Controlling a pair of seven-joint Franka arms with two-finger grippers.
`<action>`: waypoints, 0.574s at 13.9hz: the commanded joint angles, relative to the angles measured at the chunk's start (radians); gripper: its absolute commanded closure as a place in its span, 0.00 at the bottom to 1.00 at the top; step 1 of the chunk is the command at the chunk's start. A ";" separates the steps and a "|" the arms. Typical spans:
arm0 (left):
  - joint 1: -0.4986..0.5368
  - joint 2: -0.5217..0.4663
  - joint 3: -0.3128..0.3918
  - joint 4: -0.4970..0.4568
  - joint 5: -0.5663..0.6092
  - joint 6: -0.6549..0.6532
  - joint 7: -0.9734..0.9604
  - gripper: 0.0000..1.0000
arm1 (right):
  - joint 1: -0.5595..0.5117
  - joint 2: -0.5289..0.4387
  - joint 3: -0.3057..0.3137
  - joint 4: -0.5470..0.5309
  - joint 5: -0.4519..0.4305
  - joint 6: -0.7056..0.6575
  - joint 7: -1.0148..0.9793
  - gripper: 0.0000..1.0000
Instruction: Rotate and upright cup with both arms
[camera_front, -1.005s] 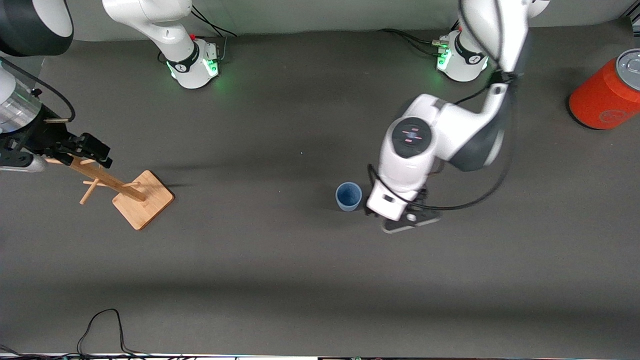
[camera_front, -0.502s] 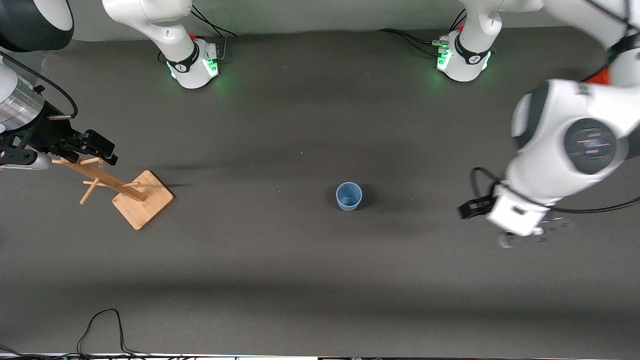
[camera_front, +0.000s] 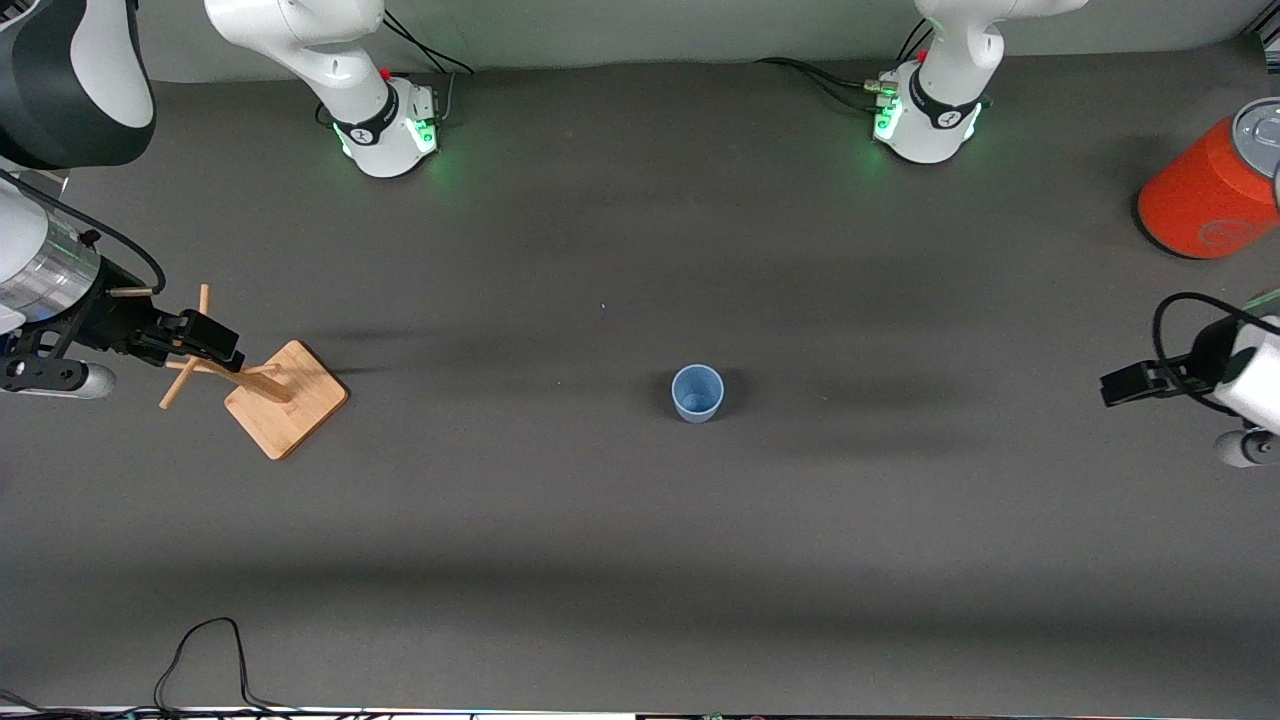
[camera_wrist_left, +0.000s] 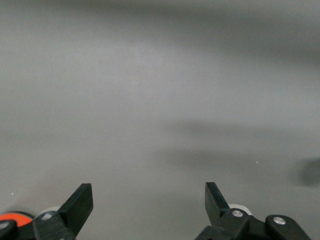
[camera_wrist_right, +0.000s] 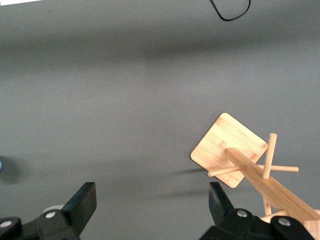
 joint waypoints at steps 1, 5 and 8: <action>-0.035 -0.160 0.032 -0.213 -0.008 0.060 0.008 0.00 | 0.000 0.007 -0.001 0.027 0.012 -0.030 0.004 0.00; -0.192 -0.183 0.213 -0.231 -0.014 0.050 0.012 0.00 | 0.000 0.009 -0.001 0.029 0.014 -0.028 0.006 0.00; -0.171 -0.189 0.206 -0.215 -0.056 0.019 0.014 0.00 | 0.000 0.007 -0.001 0.029 0.014 -0.028 0.006 0.00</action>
